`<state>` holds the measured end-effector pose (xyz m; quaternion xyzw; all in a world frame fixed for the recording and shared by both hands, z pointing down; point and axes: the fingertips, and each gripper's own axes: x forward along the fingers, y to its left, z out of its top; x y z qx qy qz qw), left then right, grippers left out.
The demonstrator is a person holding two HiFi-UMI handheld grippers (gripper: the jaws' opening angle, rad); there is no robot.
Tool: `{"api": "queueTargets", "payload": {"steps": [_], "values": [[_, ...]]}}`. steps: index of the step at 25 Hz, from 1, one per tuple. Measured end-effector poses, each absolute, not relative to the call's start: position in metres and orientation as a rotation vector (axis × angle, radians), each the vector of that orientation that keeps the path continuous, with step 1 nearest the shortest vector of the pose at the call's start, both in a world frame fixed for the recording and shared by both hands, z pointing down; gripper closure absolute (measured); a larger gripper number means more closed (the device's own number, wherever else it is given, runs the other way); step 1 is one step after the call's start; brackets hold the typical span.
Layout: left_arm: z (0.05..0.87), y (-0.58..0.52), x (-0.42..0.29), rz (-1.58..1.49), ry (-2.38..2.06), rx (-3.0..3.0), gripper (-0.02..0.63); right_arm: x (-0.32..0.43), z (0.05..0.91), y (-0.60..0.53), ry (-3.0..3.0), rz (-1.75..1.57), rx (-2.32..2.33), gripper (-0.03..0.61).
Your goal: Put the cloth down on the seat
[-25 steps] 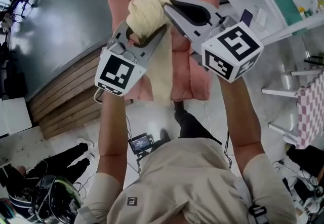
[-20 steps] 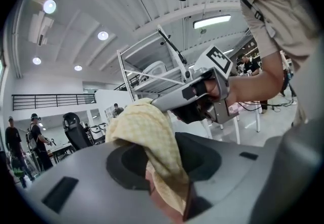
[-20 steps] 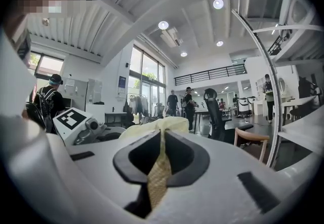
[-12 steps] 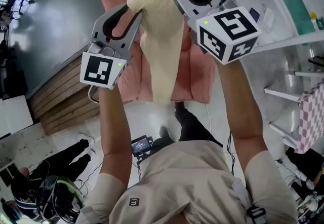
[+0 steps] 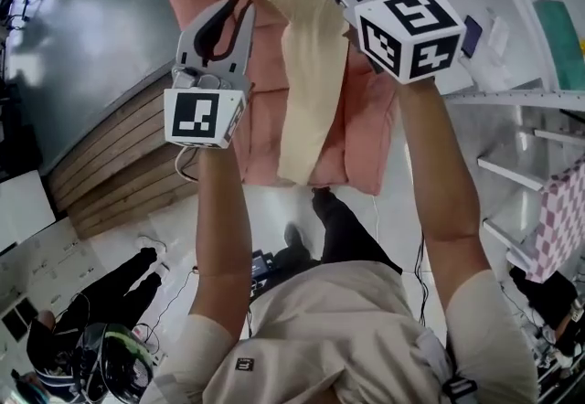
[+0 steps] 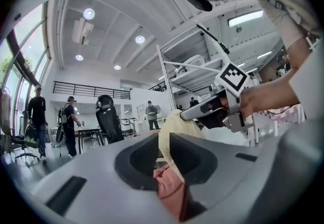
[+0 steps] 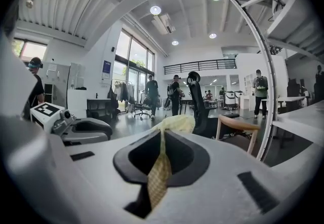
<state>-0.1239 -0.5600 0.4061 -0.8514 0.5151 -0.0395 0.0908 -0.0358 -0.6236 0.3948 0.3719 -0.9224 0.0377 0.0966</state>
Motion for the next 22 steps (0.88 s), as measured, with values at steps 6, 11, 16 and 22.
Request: {"api": "queueTargets", "payload": {"steps": [6,11,16,22], "values": [[0.479,-0.597,-0.124,-0.152,1.511,-2.631,0.551,-0.04,0.454,-0.674,-2.643,0.114,1.14,0.56],[0.528,-0.619,-0.121,-0.18,1.514,-2.691,0.551,-0.031,0.515,-0.712,-2.549,0.135,1.192,0.557],[0.564,-0.63,-0.133,-0.242,1.539,-2.668,0.551,-0.017,0.573,-0.753,-2.44,0.157,1.275,0.554],[0.569,-0.642,-0.145,-0.242,1.543,-2.643,0.549,-0.011,0.634,-0.787,-2.293,0.202,1.263,0.532]]}}
